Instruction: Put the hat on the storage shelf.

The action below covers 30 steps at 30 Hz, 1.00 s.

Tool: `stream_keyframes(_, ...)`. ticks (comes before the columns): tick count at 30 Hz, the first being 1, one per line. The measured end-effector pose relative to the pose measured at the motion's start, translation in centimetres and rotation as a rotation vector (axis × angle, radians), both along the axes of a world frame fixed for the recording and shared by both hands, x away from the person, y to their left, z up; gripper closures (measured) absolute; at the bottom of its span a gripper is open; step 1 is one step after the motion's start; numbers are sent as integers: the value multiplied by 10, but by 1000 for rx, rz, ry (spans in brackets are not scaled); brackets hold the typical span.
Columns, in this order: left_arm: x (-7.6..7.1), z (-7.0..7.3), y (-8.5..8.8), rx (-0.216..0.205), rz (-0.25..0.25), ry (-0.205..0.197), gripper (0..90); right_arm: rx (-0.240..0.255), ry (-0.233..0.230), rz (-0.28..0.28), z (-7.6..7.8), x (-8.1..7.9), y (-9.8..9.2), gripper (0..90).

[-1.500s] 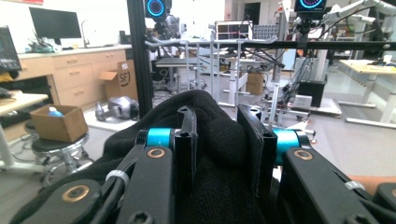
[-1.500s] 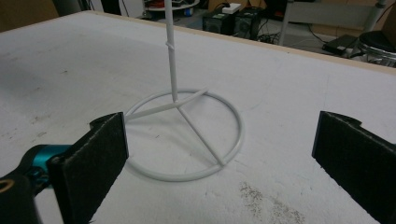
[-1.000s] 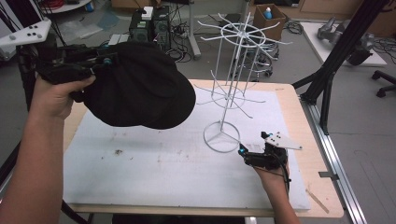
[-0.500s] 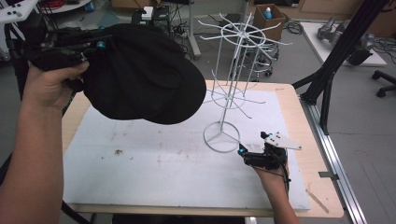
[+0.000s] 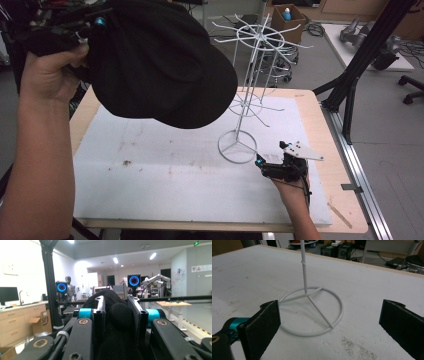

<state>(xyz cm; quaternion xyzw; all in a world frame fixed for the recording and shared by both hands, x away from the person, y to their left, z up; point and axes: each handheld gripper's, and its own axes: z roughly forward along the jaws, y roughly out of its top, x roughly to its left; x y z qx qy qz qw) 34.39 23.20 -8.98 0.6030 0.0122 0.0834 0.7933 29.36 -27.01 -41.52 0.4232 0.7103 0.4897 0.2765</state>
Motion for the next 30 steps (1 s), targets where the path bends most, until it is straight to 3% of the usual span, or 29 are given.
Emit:
stream_keyframes(7,4,14,-19,-6,-39,-19,692,1,1,-1,0,0,0,25)
stream_keyframes(16,17,18,-46,7,-39,-15,691,-1,0,1,0,0,-1,25)
stream_keyframes(21,30,4,-63,58,-47,18,691,3,-1,-3,0,-1,-3,25)
stream_keyframes(24,33,-4,-65,50,-46,29,691,5,-1,-7,0,-2,-4,25)
stream_keyframes(26,42,-18,-66,70,-28,77,692,5,-1,-8,0,-2,-5,25)
stream_keyframes(28,47,-25,-64,57,-25,94,692,5,1,-6,0,-2,-4,25)
stream_keyframes(30,51,-32,-62,70,-3,112,691,2,1,-6,0,-2,-4,25)
